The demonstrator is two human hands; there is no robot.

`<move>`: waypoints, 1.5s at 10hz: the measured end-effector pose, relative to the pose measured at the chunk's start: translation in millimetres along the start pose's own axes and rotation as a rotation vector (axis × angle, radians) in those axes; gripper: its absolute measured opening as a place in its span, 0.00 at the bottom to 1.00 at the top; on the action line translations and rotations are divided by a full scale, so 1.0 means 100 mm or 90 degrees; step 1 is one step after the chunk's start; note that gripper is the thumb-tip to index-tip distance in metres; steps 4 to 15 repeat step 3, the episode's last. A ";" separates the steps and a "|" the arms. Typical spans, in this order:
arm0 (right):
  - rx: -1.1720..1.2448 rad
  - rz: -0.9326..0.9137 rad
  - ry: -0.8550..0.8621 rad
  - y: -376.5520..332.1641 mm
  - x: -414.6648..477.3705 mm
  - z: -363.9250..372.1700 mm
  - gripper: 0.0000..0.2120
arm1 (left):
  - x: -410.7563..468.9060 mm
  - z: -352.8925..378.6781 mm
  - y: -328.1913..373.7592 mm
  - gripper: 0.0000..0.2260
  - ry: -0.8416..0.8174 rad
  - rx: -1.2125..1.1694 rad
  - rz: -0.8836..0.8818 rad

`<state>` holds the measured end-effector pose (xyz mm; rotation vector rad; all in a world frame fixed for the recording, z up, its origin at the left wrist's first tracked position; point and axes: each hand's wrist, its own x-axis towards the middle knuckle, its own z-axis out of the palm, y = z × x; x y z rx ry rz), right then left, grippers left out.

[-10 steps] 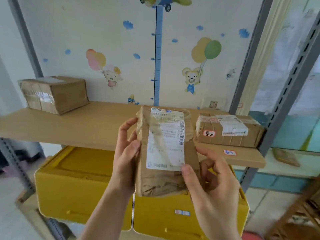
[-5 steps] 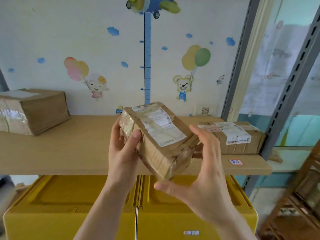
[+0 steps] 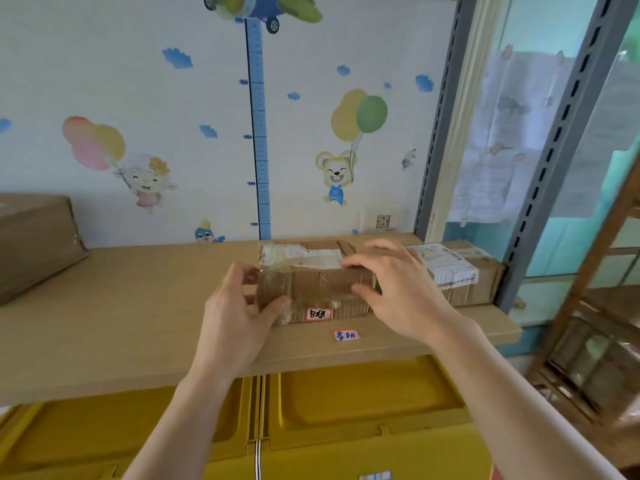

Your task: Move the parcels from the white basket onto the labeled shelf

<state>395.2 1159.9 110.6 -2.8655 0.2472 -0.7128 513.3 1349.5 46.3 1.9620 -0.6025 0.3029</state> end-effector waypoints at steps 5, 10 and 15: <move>0.053 -0.004 0.006 0.16 -0.07 0.03 0.26 | -0.17 -0.03 0.01 0.23 0.011 0.046 0.014; 0.053 -0.004 0.006 0.16 -0.07 0.03 0.26 | -0.17 -0.03 0.01 0.23 0.011 0.046 0.014; 0.053 -0.004 0.006 0.16 -0.07 0.03 0.26 | -0.17 -0.03 0.01 0.23 0.011 0.046 0.014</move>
